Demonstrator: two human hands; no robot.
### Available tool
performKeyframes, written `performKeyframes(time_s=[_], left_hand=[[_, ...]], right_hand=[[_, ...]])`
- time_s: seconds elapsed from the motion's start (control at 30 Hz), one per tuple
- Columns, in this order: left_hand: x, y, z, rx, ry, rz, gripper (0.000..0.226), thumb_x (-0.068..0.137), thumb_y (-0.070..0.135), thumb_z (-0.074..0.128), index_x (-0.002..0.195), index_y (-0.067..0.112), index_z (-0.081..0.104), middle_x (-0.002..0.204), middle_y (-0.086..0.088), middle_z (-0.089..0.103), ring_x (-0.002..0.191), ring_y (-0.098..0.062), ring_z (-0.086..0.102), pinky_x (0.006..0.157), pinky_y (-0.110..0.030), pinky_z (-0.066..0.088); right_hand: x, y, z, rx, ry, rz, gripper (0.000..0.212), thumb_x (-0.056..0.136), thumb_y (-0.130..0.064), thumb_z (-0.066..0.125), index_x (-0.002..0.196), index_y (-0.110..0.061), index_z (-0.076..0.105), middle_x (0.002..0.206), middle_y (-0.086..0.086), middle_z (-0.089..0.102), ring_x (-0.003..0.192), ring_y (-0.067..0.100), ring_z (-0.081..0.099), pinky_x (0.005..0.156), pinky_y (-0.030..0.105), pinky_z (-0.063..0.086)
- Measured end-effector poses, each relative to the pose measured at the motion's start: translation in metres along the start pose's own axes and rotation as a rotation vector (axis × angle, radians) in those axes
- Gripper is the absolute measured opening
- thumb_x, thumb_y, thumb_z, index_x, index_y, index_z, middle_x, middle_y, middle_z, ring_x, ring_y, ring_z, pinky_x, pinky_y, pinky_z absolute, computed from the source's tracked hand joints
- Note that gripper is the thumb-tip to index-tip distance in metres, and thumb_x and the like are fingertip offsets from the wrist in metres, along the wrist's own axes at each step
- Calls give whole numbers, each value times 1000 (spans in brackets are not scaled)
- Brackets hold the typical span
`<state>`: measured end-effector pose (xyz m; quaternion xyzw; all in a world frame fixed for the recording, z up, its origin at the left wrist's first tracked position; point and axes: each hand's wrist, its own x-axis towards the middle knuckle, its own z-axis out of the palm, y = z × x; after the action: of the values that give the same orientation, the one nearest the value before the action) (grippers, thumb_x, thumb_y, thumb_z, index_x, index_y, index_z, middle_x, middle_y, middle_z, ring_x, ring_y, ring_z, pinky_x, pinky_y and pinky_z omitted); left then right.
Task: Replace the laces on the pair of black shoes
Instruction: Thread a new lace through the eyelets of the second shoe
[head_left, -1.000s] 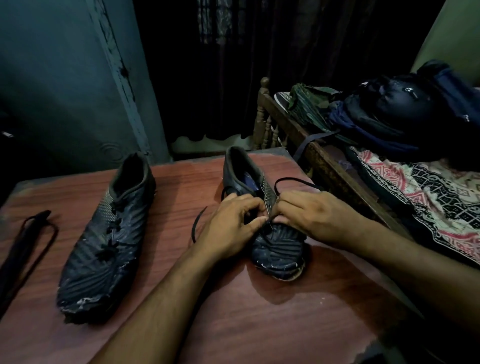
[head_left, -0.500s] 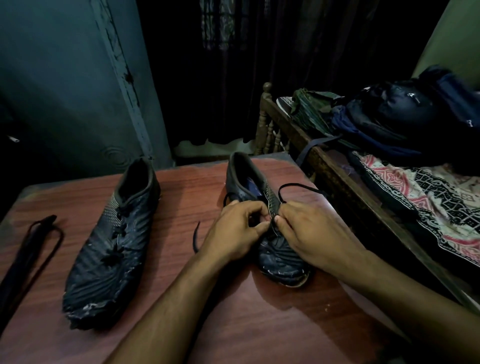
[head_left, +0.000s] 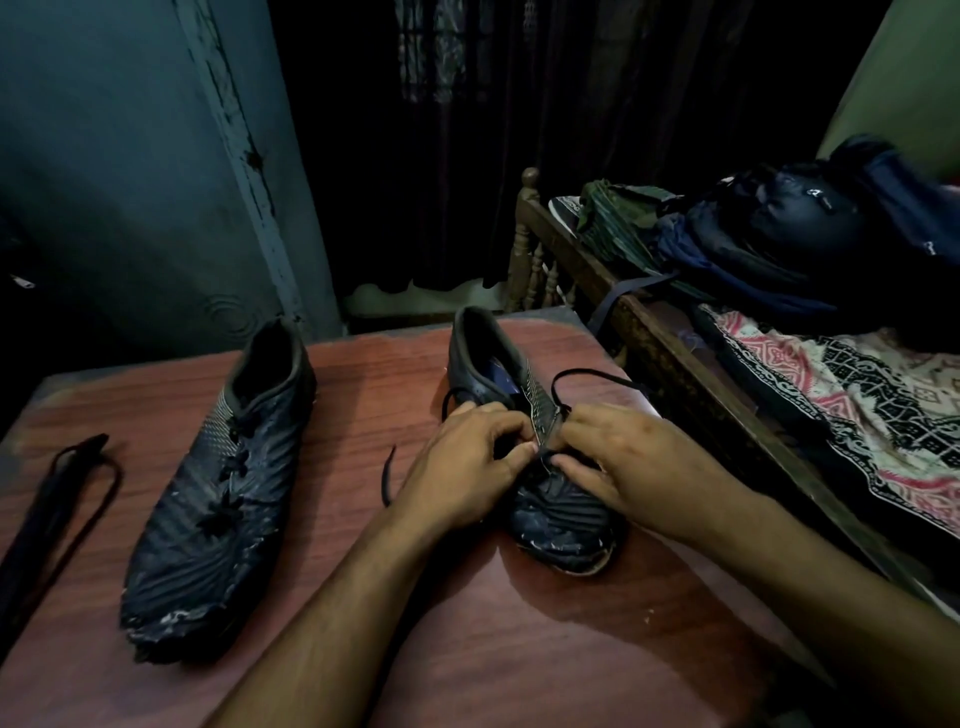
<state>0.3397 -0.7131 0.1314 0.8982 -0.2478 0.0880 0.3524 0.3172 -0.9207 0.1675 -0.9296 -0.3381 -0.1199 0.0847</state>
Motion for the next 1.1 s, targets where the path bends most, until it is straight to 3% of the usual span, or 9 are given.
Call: performKeyframes(time_s=[0.17,0.33,0.5,0.57,0.67,0.73,0.9,1.1], left_hand=[[1,-2,-4,-61,2,37,13,84,38,66,91,29,71,85,15,58,80,-3,47,75,-24,35],[1,-1,-2,-133,40,-2,9,86,26,76,93,30,75,90,14,60,90,-5,56,80,-21,41],[0,0,-5,-194,60,-20,25,77,12,84,83,34,72,93,11,62,90,3,59,75,-4,37],[1,-3,-6,-201,26,-10,26,78,12,83,83,34,71,94,12,63,91,2,60,78,-7,40],[2,-6,-6,-158,-63,12,6,85,29,74,91,30,74,98,13,62,96,-4,57,87,-25,45],[1,-9,-4,-138,-92,14,10,87,35,69,93,30,74,97,14,60,95,-6,56,87,-31,44],[2,-6,-2,-174,-64,-39,2,82,44,67,81,42,65,91,13,60,93,-10,59,84,-35,48],[1,1,1,-154,-1,-69,4,83,31,71,81,34,70,88,10,62,87,-7,60,81,-30,48]], right_hand=[[2,-8,9,44,110,137,16,89,-38,51,86,-23,53,83,-10,51,79,12,52,69,34,49],[4,-18,20,59,200,279,18,83,-39,44,80,-22,48,76,-12,43,74,16,49,70,33,43],[11,-24,24,19,176,302,17,82,-39,40,74,-25,40,72,-10,42,72,21,51,68,41,43],[11,-25,25,-8,173,305,18,82,-39,41,73,-24,42,70,-7,47,71,21,52,68,40,43],[10,-23,23,54,151,310,20,84,-39,41,74,-23,45,72,-8,47,71,18,49,69,37,43],[6,-20,20,119,118,298,20,85,-40,42,78,-23,49,75,-10,47,73,15,48,69,33,43],[-3,-17,7,75,45,246,18,86,-41,53,93,-25,59,86,-11,57,84,12,57,78,28,46],[3,-23,10,-124,54,246,18,88,-40,42,82,-24,48,81,-5,56,80,22,58,74,40,45]])
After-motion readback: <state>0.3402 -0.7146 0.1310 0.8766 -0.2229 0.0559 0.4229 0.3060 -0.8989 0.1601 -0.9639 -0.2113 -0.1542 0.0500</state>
